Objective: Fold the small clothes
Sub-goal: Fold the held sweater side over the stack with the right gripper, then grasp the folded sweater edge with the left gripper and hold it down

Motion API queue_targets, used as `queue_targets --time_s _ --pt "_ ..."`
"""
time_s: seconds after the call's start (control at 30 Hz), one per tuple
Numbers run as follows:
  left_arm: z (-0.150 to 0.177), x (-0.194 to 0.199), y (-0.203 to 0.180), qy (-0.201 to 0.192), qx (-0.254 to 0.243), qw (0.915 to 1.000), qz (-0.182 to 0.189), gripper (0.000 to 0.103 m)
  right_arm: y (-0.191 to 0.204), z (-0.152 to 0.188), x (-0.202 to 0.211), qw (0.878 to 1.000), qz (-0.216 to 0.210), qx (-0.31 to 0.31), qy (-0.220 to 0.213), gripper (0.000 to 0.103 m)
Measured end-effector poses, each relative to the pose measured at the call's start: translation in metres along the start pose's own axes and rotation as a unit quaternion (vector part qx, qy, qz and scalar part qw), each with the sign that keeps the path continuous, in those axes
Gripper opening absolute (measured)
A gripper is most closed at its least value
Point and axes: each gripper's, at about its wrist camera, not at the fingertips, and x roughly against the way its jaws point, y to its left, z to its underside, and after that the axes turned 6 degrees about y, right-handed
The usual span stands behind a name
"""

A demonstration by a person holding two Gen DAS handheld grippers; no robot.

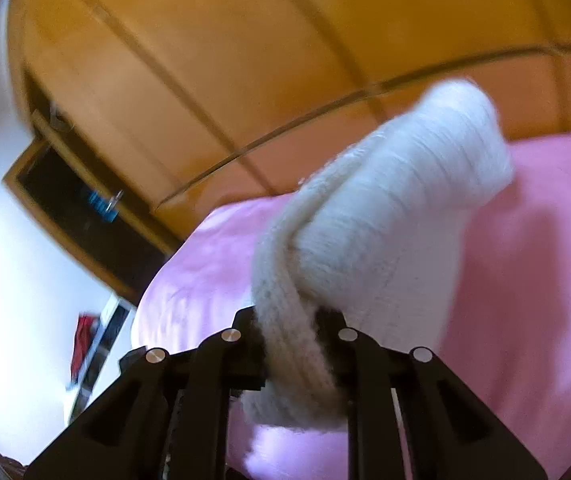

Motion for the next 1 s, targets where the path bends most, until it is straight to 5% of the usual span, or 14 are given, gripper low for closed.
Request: queue_targets --time_s 0.2,0.43,0.57,0.7,0.8,1.0 --pt "0.001 0.03 0.034 -0.029 0.056 0.9977 0.026 0.052 0.065 0.007 -0.101 0.994 -0.023 0.061 0.086 0.013" --pt "0.002 0.065 0.073 -0.052 0.108 0.9908 0.063 0.052 0.083 0.049 -0.184 0.98 0.018 0.111 0.164 0.019" --pt "-0.003 0.075 0.077 -0.058 0.134 0.9821 0.119 0.067 0.088 0.052 -0.174 0.98 -0.037 0.12 0.156 0.061" --pt "-0.014 0.076 0.075 -0.049 0.148 0.9718 0.178 0.074 0.089 0.059 -0.142 0.98 -0.055 0.127 0.141 0.064" --pt "-0.023 0.071 0.069 -0.031 0.153 0.9678 0.198 0.075 0.072 0.061 -0.109 0.986 -0.031 0.118 0.113 0.064" --pt "-0.043 0.043 0.046 0.009 0.145 0.9726 0.182 0.075 0.021 0.068 -0.06 0.994 0.047 0.076 0.065 0.065"
